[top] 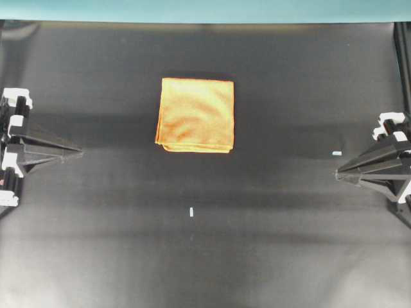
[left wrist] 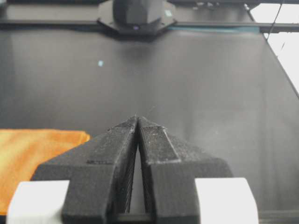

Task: Push an orange cloth with the left arm to wipe the desk.
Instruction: 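Move the left gripper toward the left edge of the orange cloth, then lower the left gripper onto the orange cloth and grip its edge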

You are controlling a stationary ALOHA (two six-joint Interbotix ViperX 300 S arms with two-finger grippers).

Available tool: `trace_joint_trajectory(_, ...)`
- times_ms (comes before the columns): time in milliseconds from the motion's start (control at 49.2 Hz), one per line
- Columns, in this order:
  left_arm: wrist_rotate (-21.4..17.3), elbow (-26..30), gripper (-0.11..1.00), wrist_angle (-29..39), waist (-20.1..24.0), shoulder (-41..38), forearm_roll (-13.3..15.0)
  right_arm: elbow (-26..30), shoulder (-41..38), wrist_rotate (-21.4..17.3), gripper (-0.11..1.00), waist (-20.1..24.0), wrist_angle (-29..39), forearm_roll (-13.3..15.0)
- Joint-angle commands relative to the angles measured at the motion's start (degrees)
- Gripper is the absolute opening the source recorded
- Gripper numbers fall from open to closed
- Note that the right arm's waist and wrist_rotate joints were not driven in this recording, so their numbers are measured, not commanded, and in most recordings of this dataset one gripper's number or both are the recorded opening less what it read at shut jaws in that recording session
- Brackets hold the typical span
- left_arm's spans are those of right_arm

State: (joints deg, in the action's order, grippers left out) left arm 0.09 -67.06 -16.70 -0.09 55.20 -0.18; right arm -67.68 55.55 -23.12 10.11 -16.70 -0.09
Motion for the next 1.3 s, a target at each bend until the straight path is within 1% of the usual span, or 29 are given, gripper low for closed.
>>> trace_joint_trajectory(0, 0.0, 0.0, 0.06, 0.1, 1.8, -3.5, -2.4, 0.4, -0.7, 0.0, 0.03, 0.0, -0.1, -0.1)
trace_joint_trajectory(41, 0.0, 0.0, 0.05, -0.1, 2.8, -5.3, -2.4, 0.0, -0.7, 0.0, 0.03, 0.1, 0.3, -0.1)
trace_joint_trajectory(122, 0.0, 0.1, 0.0, -0.7, 5.2, -9.1, -2.4, -0.3, -0.7, 0.0, 0.0, 0.1, 1.8, 0.0)
trace_joint_trajectory(346, 0.0, 2.1, 0.0, -5.9, 11.1, -19.7, -2.4, -0.6, -0.2, 0.0, 0.0, 0.1, 3.3, -0.1)
trace_joint_trajectory(610, 0.2, 5.3, 0.01, -15.1, 15.9, -31.9, -2.4, -1.7, 0.5, 0.0, 0.0, 0.1, 3.3, -0.1)
trace_joint_trajectory(732, 0.2, 7.4, 0.02, -17.1, 17.5, -37.5, -2.3, -2.1, 1.1, -0.1, 0.0, 0.1, 3.3, -0.1)
trace_joint_trajectory(793, 0.3, 8.7, 0.07, -17.4, 18.4, -40.3, -2.4, -2.1, 1.2, -0.1, 0.0, 0.1, 3.3, -0.1)
trace_joint_trajectory(854, 0.2, 10.1, 0.18, -17.5, 19.1, -43.1, -2.4, -2.2, 1.4, 0.0, 0.0, 0.0, 3.3, -0.1)
trace_joint_trajectory(915, 0.3, 11.5, 0.34, -17.5, 19.7, -45.5, -2.4, -2.4, 1.6, 0.0, 0.0, 0.1, 3.3, 0.0)
trace_joint_trajectory(1017, 0.3, 14.0, 0.65, -17.6, 20.7, -49.8, -2.3, -2.6, 1.7, -0.1, 0.0, 0.1, 3.3, -0.1)
trace_joint_trajectory(1058, 0.3, 15.0, 0.75, -17.7, 21.3, -51.8, -2.4, -2.8, 1.7, 0.0, 0.0, 0.1, 3.3, -0.1)
trace_joint_trajectory(1098, 0.3, 16.0, 0.83, -18.0, 21.6, -53.8, -2.3, -3.0, 1.7, 0.0, 0.0, 0.1, 3.3, -0.1)
trace_joint_trajectory(1139, 0.3, 17.0, 0.85, -18.4, 22.1, -55.8, -2.4, -3.0, 1.8, -0.1, 0.0, 0.1, 3.3, -0.1)
trace_joint_trajectory(1282, 0.3, 21.4, 0.8, -20.4, 23.2, -63.5, -2.4, -3.2, 1.8, 0.0, 0.0, 0.1, 3.2, -0.1)
